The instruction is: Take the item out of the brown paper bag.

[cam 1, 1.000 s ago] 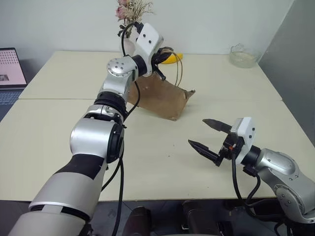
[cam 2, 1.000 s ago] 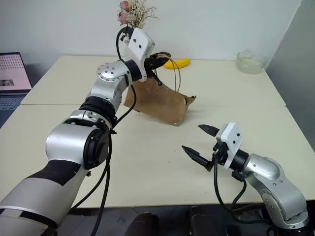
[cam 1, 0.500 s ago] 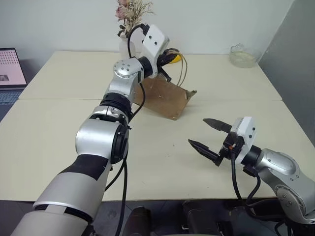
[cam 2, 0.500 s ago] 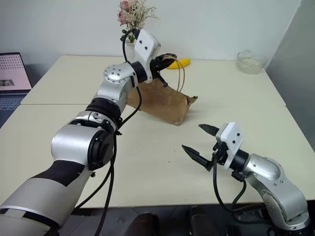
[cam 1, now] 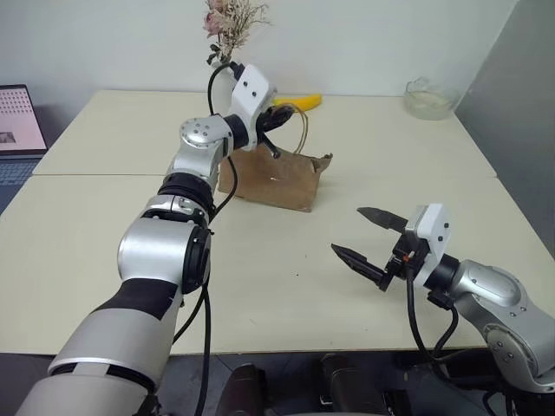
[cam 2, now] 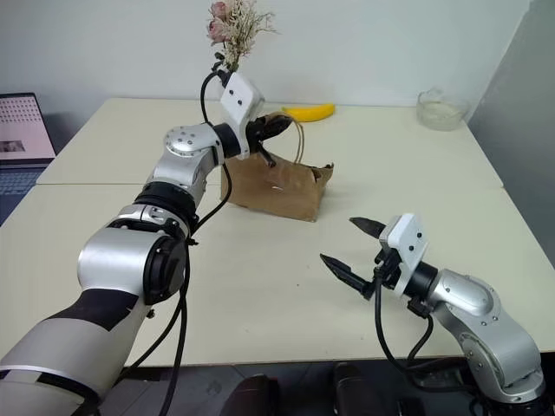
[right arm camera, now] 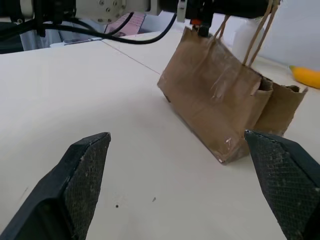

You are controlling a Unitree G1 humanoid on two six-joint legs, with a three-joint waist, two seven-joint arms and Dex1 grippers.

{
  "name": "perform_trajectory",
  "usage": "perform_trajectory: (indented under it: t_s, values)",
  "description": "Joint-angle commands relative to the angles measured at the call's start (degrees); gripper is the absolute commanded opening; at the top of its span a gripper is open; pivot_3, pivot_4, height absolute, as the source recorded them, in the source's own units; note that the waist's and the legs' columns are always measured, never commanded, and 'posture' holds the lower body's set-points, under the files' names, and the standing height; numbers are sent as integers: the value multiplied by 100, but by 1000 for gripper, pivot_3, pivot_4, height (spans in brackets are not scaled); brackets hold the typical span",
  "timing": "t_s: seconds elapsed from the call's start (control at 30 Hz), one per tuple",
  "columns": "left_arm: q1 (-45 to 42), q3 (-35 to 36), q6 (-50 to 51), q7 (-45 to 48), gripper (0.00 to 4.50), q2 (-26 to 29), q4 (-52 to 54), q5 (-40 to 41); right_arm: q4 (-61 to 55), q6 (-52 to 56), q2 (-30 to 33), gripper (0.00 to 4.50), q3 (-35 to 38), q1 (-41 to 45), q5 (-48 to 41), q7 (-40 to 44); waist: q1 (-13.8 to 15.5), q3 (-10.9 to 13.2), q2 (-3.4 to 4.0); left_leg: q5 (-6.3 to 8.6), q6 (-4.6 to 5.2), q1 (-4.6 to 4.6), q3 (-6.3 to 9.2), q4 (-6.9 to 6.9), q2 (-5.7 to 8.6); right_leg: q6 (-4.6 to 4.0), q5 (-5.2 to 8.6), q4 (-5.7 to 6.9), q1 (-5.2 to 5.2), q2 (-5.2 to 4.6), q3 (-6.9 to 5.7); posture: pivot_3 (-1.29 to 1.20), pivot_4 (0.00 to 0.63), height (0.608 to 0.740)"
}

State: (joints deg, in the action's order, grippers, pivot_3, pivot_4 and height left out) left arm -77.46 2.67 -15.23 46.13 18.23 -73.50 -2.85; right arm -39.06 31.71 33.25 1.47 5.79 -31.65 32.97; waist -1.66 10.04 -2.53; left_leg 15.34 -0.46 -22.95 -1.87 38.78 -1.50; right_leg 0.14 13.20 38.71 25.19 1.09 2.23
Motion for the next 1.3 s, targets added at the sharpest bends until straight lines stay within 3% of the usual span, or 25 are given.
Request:
perform_trajectory:
  t_s: [0.03,0.17,0.43,0.63,0.83,0.97,1.07,1.2,1.3]
  values:
    - [-23,-93,-89,-5,194,94,317,-68,-37,-56,-5,4500,43,122,-53,54,1,0,0,0,0,0,0,0,0,0,0,0,0,0,0,0,150,740]
    - [31,-150,-64,44,1150,150,347,-116,22,-63,-1,4500,23,187,-54,99,1,0,0,0,0,-1,-1,1,1,0,0,0,-1,-1,2,0,150,740]
    - [171,-298,-47,498,3693,567,540,-179,107,-45,-25,4500,-79,328,-38,150,-19,0,0,0,0,3,-3,1,-1,0,0,8,2,1,4,0,150,740]
    - [436,-164,209,932,3693,1034,1073,44,285,16,-13,4500,-111,493,-80,242,-14,0,0,0,0,3,-2,2,-2,-1,0,12,2,1,4,0,150,740]
    - [1367,-102,990,1501,3693,1444,2746,442,667,110,-48,4500,-192,911,-110,343,-11,-1,1,0,0,5,-2,5,-6,-2,0,16,2,-3,2,0,150,740]
    - [2945,556,2595,1602,3693,2033,5341,1393,1499,276,-231,4500,-396,2018,161,206,-132,-1,2,0,0,8,-18,9,-13,-3,-1,21,7,-16,16,0,150,740]
    - [4011,928,3646,1279,3693,2171,7160,1983,2195,-18,-233,4500,-540,2584,596,293,-161,-2,2,-1,-2,12,-6,9,-21,-4,-1,26,6,-18,13,0,150,740]
    - [6436,1897,4982,233,3728,1759,10139,2907,4525,-870,-638,3541,-1077,4335,1567,479,-193,1,15,-1,-1,17,-15,7,-20,-8,-1,26,5,-22,22,0,150,740]
    - [7337,2028,5269,-578,3728,1231,11178,3083,6270,-1785,-925,2443,-1331,5316,2208,593,-113,-7,-2,-1,-1,13,-5,9,-17,-33,-17,24,3,-27,11,0,150,740]
